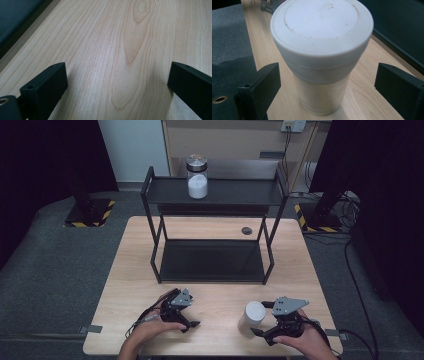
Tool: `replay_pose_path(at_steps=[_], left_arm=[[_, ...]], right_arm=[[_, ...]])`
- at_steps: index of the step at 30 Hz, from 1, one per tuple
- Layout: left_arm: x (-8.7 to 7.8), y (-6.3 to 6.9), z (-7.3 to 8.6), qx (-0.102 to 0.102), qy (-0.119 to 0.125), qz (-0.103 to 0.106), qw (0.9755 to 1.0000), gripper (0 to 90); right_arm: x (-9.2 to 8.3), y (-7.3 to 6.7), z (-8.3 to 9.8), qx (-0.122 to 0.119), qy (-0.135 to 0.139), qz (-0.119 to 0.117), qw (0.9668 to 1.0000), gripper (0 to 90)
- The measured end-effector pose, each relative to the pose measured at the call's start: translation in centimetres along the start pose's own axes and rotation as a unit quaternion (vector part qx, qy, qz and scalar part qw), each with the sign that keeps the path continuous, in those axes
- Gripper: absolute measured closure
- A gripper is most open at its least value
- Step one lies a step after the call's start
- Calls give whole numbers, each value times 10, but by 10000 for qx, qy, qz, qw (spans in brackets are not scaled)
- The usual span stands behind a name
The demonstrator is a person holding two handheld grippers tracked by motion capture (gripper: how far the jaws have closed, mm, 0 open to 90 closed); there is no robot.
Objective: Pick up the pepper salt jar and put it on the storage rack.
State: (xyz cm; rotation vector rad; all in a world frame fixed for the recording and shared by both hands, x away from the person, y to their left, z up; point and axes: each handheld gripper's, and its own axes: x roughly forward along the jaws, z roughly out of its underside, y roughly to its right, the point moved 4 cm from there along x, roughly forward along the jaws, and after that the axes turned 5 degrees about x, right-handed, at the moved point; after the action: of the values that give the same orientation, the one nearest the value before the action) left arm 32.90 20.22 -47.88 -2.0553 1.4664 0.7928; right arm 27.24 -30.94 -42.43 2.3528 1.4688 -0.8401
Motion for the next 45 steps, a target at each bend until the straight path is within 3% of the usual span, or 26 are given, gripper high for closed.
replay_pose_path(at_steps=[22,45], left_arm=[[0,0,1,-23,21,-11,10000,16],[-1,-1,2,-27,10,-20,10000,16]], right_arm=[[11,0,3,84,225,17,9997,198],[15,-3,6,15,351,-81,9993,346]])
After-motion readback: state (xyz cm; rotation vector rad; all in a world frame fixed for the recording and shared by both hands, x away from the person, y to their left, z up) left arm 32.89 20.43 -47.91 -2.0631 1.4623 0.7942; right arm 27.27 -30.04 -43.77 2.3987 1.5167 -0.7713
